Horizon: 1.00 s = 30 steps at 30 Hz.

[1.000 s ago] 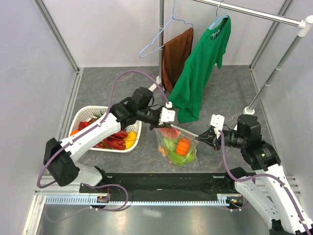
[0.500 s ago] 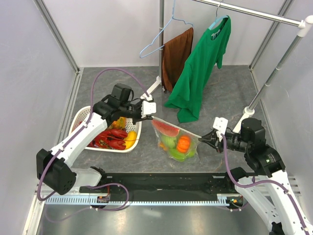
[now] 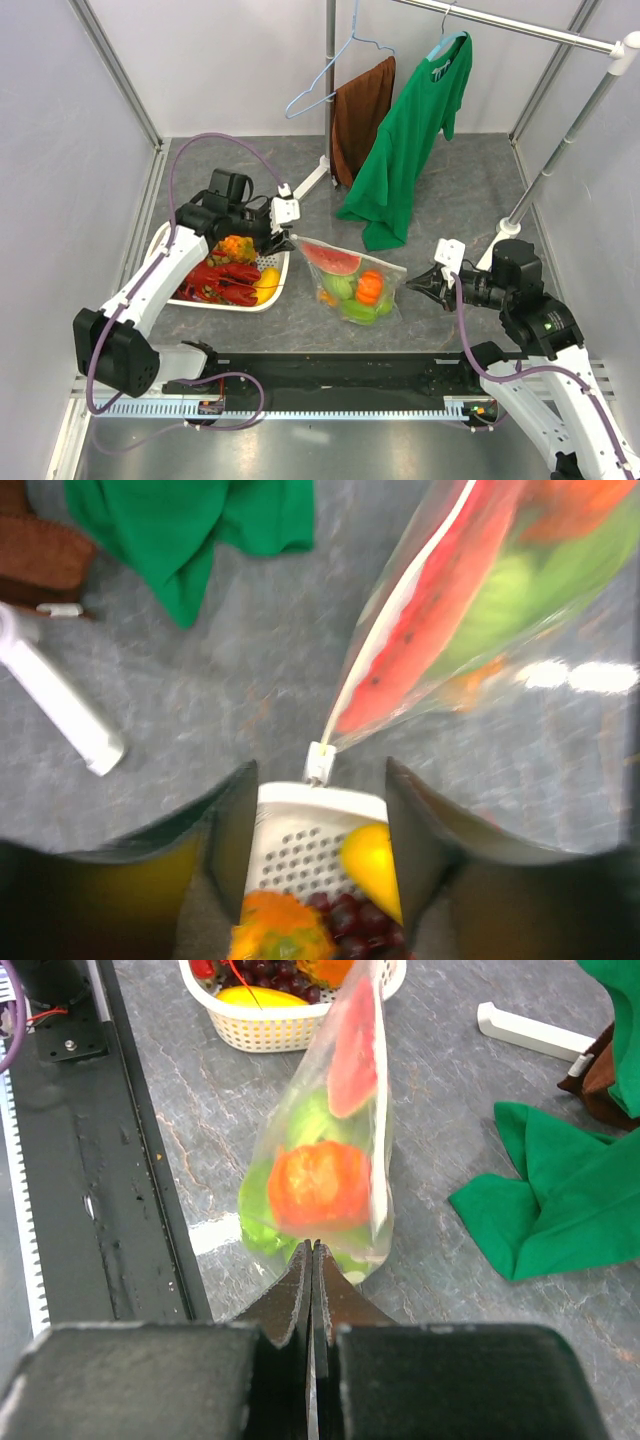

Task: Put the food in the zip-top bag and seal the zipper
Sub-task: Zip the zipper food storage bag at the center of the board, then place the zipper food storage bag at the center of the board.

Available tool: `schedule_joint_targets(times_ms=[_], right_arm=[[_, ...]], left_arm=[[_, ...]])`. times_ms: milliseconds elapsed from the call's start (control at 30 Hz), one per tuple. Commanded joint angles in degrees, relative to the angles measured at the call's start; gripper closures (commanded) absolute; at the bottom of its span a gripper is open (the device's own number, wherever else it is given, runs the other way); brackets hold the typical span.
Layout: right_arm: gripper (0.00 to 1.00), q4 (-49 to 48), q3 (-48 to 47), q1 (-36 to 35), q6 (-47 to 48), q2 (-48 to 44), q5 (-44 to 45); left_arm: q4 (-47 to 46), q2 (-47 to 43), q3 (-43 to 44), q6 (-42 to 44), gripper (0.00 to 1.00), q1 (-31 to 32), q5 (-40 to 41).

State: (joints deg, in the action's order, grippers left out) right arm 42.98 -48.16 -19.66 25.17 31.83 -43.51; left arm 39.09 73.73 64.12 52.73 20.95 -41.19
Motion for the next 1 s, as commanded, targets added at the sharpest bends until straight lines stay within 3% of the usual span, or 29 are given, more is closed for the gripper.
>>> schedule_joint_targets(times_ms=[0, 167, 333, 500, 600, 633, 667, 700, 733, 767, 800, 867, 967], right_arm=[[1.0, 0.08, -2.64, -0.12, 2.25, 1.3, -2.81], [1.0, -0.27, -2.73, -0.12, 2.78, 2.18, -3.6], [1.0, -0.88, -3.43, -0.12, 2.78, 2.71, -3.52], [1.0, 0.0, -4.04, -0.12, 3.66, 2.71, -3.43], [1.0, 0.0, -3.87, -0.12, 2.96, 2.27, -3.52], [1.0, 0.0, -3.7, -0.12, 2.43, 2.27, -3.34], [0.95, 0.0, -3.69, -0.03, 0.52, 1.92, -2.73], [0.85, -0.26, -3.69, -0.11, -1.42, 1.83, -1.59], [0.72, -0.7, -3.61, -0.12, -5.09, 1.57, -0.97], [0.51, -0.88, -3.78, -0.12, -5.91, 1.48, -0.62], [0.42, -1.06, -3.87, -0.12, -6.79, 1.04, 1.13], [0.24, -6.31, -3.43, -0.12, -15.96, -0.19, 5.08], [0.09, -9.58, -4.13, -0.12, -22.77, 1.21, 9.48]], left_arm=[[-0.16, -0.7, 8.82, -8.94, 0.36, 2.07, -8.99], [-2.34, 0.09, 10.07, -8.08, 0.34, 10.84, -7.07], [-2.97, 5.44, 12.52, -7.03, 0.27, 15.25, -6.62], [-1.48, 7.91, 12.61, -3.87, 0.27, 19.83, -5.84], [-1.47, 10.81, 13.4, -5.08, 0.35, 21.06, -3.82], [-1.3, 12.56, 14.88, -6.22, 0.45, 21.15, -3.64], [-0.86, 13.53, 15.77, -8.32, 0.54, 21.15, -3.37], [1.75, 14.15, 16.99, -8.95, 0.74, 21.15, -3.98], [3.08, 15.29, 19.18, -10.18, 0.84, 21.24, -4.42], [4.31, 15.47, 20.16, -10.97, 0.92, 21.32, -5.12], [4.76, 15.39, 21.3, -12.2, 0.98, 21.41, -5.04], [4.59, 16.09, 23.06, -16.15, 0.98, 21.41, -3.73], [3.63, 19.93, 29.29, -19.06, 0.98, 21.24, 1.17]])
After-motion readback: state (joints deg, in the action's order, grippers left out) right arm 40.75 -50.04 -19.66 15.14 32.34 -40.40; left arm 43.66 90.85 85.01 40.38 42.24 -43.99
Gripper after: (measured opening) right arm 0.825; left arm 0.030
